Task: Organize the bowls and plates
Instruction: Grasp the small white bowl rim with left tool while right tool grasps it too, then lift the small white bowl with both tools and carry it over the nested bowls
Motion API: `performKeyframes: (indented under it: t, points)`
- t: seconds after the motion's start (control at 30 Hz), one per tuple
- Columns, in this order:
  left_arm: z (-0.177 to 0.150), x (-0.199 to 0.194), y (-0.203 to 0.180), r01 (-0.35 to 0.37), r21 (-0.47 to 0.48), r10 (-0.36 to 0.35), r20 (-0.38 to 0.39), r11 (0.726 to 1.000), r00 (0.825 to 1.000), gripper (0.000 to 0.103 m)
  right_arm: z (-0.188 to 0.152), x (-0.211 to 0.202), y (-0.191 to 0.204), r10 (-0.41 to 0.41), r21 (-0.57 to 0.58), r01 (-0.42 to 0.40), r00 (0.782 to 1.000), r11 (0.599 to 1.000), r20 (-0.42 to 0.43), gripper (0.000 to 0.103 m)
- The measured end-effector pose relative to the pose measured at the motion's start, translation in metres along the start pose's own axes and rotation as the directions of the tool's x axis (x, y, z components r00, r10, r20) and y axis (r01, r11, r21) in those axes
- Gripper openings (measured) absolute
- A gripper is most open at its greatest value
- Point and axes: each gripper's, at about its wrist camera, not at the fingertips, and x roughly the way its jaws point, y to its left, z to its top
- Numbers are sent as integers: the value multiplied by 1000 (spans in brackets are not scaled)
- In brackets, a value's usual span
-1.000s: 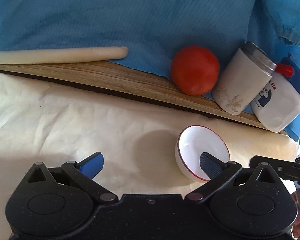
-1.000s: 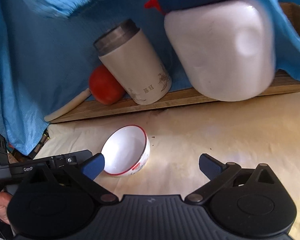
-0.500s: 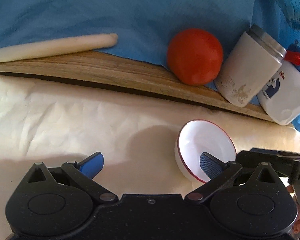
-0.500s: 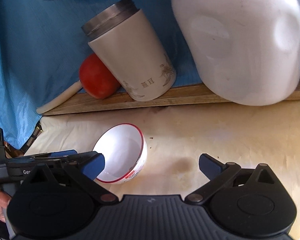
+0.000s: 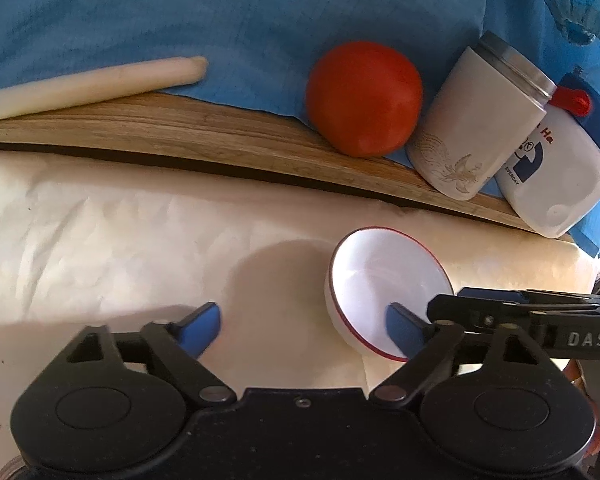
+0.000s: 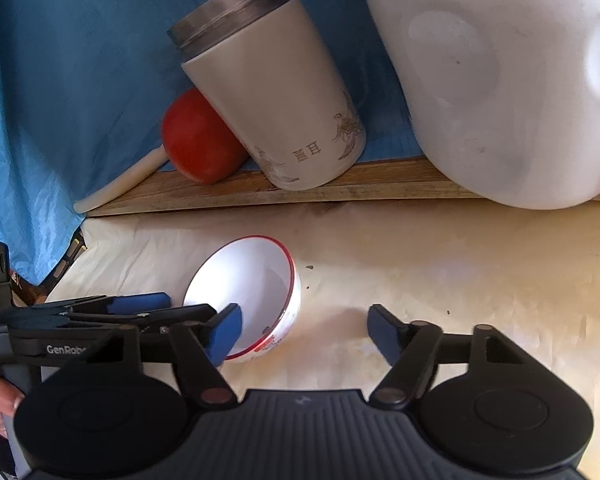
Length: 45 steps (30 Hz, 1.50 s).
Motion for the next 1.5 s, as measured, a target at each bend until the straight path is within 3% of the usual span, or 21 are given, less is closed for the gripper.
performKeyframes:
  t: [0.27,0.67,1.07,1.5]
  points:
    - [-4,0,-3,71,21,-71,-12,997,997,60,2,4,-1,32,3,-31,999,1000,-25,45]
    - [-6,-6,-7,118,30,-118,-10,993,993,27,3,4,5,71,6,-70,997,997,-44,24]
    - [-11,-8,-12,105,16,-105,-1,994,994,18,-3,-7,9,42,28,-41,999,999,-19,15]
    - [-22,-56,-36,159,61,-162,51,985,985,18,-18,-58,26,11,14,-12,999,1000,33,15]
